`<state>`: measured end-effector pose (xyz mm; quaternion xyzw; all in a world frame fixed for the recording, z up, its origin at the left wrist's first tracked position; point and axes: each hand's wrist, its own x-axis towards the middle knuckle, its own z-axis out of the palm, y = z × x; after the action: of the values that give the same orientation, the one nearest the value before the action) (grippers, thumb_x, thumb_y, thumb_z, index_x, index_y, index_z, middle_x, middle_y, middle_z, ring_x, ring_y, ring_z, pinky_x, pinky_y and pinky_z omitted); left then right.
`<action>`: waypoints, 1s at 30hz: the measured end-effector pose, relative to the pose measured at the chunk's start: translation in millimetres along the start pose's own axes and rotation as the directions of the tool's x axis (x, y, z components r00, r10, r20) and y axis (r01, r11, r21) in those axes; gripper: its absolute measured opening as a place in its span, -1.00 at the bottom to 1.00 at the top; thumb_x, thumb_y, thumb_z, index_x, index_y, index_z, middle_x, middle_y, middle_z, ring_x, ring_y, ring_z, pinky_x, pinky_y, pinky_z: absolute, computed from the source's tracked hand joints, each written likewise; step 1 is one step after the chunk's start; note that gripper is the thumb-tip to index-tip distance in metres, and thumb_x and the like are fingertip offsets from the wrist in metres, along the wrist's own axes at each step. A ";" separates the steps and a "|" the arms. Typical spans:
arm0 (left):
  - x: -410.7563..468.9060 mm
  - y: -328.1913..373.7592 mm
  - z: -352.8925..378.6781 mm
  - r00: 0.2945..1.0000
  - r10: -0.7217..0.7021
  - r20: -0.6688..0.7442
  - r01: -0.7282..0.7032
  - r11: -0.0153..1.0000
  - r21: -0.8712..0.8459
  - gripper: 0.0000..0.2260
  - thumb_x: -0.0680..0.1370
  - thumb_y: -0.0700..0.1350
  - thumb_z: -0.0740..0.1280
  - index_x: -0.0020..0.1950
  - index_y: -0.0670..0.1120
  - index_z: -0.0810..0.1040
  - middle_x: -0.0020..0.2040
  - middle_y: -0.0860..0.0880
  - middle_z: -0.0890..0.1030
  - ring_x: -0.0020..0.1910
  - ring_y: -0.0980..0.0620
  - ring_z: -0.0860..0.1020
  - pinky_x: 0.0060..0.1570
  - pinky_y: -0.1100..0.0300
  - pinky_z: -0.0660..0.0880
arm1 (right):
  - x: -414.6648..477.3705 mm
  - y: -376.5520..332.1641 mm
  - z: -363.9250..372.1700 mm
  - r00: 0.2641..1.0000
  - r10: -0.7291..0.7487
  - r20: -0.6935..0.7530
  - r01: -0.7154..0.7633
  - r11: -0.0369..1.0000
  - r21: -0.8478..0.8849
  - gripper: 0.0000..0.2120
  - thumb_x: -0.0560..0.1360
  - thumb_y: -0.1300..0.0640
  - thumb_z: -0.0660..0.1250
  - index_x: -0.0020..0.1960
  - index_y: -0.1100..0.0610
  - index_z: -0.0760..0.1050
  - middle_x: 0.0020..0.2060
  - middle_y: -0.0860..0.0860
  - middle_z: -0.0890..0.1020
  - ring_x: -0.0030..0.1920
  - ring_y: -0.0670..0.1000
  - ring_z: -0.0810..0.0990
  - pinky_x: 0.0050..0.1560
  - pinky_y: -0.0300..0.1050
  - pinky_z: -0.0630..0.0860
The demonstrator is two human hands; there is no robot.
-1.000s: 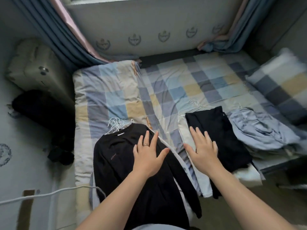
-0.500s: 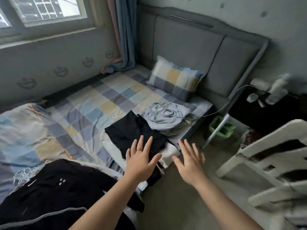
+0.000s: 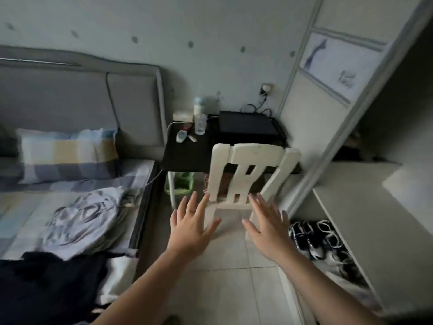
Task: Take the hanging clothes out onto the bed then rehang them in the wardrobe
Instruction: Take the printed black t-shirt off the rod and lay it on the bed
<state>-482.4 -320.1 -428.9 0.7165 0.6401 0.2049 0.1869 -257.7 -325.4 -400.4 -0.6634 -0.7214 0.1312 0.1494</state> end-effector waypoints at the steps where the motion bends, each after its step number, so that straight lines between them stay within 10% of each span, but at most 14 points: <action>1: 19.7 16.0 6.4 0.998 0.058 0.021 -0.058 0.998 -0.007 -0.30 0.44 0.55 -0.23 0.54 0.36 -0.24 0.63 0.12 -0.14 0.58 0.04 -0.26 0.51 -0.08 -0.27 | 2.8 14.8 -11.2 0.999 0.042 -0.032 -0.042 0.999 -0.001 -0.39 0.59 -0.25 0.06 0.55 -0.25 -0.12 0.58 -0.17 -0.08 0.57 0.00 -0.18 0.50 0.23 -0.18; 9: 178.5 158.3 24.7 0.866 0.492 0.094 -0.488 0.871 -0.063 -0.34 0.50 0.48 -0.15 0.56 0.33 -0.19 0.63 0.11 -0.17 0.58 0.04 -0.28 0.50 -0.06 -0.24 | 42.7 101.1 -103.1 0.912 0.279 -0.301 -0.303 0.952 -0.036 -0.40 0.54 -0.31 -0.01 0.53 -0.28 -0.10 0.57 -0.19 -0.01 0.56 -0.04 -0.16 0.48 0.17 -0.21; 17: 317.1 344.2 -16.5 0.500 0.866 0.016 -0.861 0.499 -0.100 -0.32 0.49 0.48 -0.17 0.58 0.30 -0.12 0.64 0.08 -0.08 0.60 0.01 -0.18 0.53 -0.10 -0.12 | 82.7 141.4 -254.9 0.700 0.392 -0.596 -0.571 0.809 -0.139 -0.41 0.58 -0.30 -0.02 0.54 -0.27 -0.15 0.57 -0.23 -0.12 0.55 -0.07 -0.26 0.51 0.20 -0.21; 30: 373.8 621.2 -97.9 0.070 0.972 -0.222 -0.997 0.071 -0.003 -0.35 0.52 0.45 -0.15 0.57 0.30 -0.19 0.63 0.09 -0.14 0.59 0.00 -0.19 0.52 -0.10 -0.13 | 54.1 159.0 -515.7 0.459 0.273 -0.845 -0.818 0.502 -0.281 -0.40 0.62 -0.24 0.00 0.55 -0.25 -0.24 0.56 -0.21 -0.19 0.55 -0.05 -0.31 0.50 0.20 -0.26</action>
<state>23.8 -16.7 3.6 0.9235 -0.0202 0.3830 0.0009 85.1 -262.6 15.2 -0.8720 -0.3168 -0.3560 0.1119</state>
